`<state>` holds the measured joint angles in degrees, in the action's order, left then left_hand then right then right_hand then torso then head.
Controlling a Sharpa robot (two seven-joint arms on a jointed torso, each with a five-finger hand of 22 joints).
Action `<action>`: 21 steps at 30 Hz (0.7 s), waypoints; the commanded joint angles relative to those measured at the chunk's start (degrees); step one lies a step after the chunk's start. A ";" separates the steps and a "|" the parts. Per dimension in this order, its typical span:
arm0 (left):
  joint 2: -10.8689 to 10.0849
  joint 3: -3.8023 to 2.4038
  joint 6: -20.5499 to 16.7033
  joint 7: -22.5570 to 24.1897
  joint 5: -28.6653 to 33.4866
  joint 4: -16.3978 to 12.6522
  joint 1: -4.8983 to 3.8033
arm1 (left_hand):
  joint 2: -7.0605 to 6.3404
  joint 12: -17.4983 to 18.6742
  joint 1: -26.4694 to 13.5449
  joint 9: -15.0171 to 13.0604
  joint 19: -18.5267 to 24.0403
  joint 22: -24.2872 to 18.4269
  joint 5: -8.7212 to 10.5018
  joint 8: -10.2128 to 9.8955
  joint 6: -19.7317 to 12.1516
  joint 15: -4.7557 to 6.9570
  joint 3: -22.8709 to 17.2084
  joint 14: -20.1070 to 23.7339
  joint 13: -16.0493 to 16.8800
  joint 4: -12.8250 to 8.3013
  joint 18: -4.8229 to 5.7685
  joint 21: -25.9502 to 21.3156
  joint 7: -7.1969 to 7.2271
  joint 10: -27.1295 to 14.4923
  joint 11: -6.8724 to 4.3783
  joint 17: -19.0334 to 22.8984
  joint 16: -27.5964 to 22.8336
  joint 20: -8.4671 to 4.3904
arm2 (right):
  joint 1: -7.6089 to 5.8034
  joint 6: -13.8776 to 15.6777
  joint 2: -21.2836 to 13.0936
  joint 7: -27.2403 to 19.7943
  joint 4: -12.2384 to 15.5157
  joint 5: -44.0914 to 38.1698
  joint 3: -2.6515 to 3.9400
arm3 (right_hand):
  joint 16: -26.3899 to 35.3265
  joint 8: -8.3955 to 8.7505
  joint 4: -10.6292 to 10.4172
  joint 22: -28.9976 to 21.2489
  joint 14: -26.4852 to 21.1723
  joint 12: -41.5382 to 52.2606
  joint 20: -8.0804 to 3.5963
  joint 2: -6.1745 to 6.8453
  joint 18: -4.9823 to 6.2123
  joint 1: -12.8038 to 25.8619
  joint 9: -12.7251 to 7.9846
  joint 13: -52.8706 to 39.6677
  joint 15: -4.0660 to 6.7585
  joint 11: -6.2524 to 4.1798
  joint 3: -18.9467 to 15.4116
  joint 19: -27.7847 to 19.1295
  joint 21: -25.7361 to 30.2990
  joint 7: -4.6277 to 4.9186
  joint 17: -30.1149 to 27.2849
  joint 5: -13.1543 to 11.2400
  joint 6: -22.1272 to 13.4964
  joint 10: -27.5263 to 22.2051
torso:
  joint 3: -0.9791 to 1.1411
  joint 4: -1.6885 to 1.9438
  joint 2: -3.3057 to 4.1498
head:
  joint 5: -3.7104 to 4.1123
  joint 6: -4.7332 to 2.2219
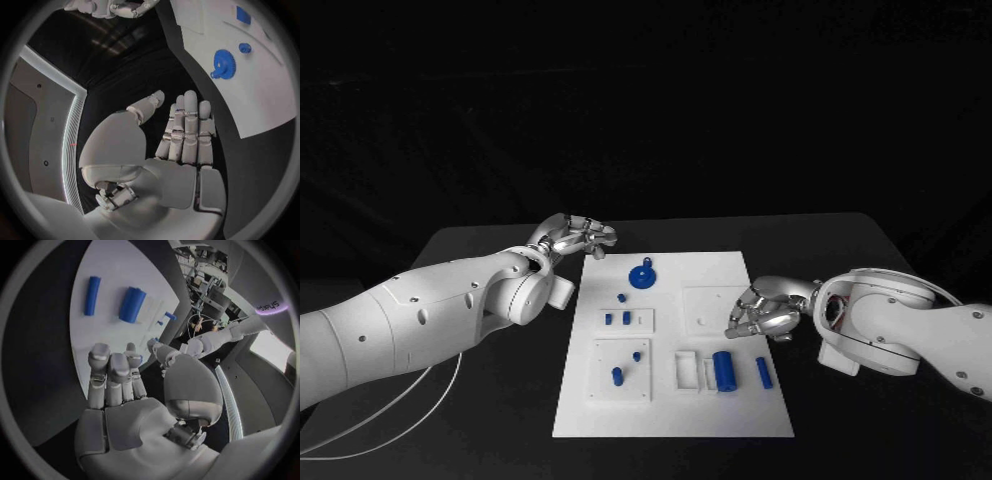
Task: Assemble the parts on the task board
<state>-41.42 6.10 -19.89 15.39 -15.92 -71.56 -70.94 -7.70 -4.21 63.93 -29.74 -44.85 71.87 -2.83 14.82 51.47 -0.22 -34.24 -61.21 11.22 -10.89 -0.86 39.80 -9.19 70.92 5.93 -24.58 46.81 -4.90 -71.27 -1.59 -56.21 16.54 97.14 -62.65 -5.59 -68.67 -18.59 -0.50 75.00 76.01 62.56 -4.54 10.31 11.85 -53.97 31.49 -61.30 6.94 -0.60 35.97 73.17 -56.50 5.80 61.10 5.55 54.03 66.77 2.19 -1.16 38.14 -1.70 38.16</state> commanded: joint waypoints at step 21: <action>-1.09 1.21 1.17 1.22 1.31 -2.47 1.21 | -0.54 0.10 -1.69 0.20 -0.16 0.28 -0.27 0.32 -0.61 0.01 0.58 -0.41 0.09 1.06 -0.66 -0.51 -0.14 -0.31 0.06 -0.43 -0.66 -0.52 | 0.04 -1.35 2.03 16.74 1.18 7.27 -4.93 | -0.88 -0.21 -4.27 1.02 -0.49 0.46 -0.32 3.93 3.15 6.10 2.56 -1.72 0.10 -0.26 1.80 -0.96 -2.12 -0.21 0.87 -2.74 0.38 -0.26 | -0.54 -0.77 -3.70 | -0.08 2.91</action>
<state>-42.54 7.32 -19.51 15.68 -15.28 -73.82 -69.76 -8.35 -4.21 62.76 -29.62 -44.85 72.09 -2.83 14.82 51.26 -0.22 -33.60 -61.21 11.26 -10.13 -0.87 39.48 -9.40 70.92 5.92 -24.94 46.37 -4.90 -71.27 -2.58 -54.33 31.61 98.37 -55.83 -10.49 -69.22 -18.59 -4.63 75.00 75.60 62.82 -4.86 14.38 11.40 -48.22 34.04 -62.98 6.96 -0.92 37.76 72.19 -58.36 5.41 61.91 3.06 54.18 66.44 1.83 -1.92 34.87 -1.80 40.85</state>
